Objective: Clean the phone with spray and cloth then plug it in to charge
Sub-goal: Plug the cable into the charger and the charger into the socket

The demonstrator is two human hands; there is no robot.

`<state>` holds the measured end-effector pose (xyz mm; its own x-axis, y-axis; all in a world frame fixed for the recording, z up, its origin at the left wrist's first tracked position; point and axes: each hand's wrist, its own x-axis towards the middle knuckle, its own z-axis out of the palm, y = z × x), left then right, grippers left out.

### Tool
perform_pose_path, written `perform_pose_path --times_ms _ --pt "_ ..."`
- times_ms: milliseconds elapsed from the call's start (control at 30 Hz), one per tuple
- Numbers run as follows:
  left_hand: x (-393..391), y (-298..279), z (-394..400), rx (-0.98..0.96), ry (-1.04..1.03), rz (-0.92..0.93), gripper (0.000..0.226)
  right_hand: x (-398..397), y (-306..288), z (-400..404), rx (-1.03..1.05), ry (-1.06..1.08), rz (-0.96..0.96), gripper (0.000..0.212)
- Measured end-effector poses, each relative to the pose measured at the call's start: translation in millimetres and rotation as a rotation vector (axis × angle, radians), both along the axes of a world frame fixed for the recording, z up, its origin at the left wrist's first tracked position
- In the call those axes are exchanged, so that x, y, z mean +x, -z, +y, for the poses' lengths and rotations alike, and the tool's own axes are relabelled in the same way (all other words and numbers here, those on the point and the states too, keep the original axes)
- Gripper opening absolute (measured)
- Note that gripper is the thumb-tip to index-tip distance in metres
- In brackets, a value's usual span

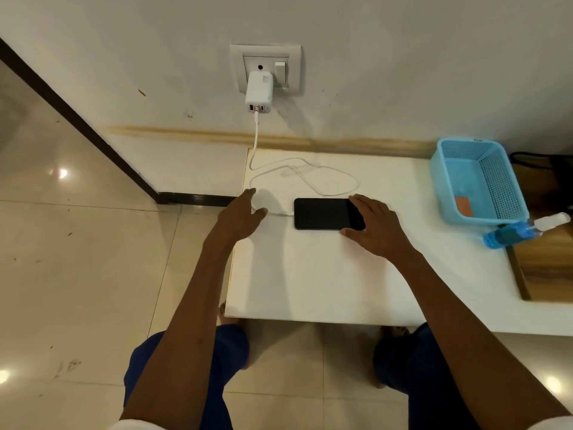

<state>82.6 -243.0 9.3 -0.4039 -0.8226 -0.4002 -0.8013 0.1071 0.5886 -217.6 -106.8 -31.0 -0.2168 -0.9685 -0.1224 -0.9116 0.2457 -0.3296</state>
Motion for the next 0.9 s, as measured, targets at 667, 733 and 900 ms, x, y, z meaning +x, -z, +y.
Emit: perform_pose_path --times_ms 667,733,900 --pt "-14 15 10 -0.379 0.137 -0.108 0.082 1 -4 -53 0.01 0.052 0.011 0.079" --pt "-17 15 10 -0.381 0.135 -0.095 0.086 -1 -3 -55 -0.005 0.041 -0.017 0.078" --pt "-20 20 12 -0.35 0.142 -0.161 0.093 -4 -1 -62 0.012 -0.008 -0.18 0.078"
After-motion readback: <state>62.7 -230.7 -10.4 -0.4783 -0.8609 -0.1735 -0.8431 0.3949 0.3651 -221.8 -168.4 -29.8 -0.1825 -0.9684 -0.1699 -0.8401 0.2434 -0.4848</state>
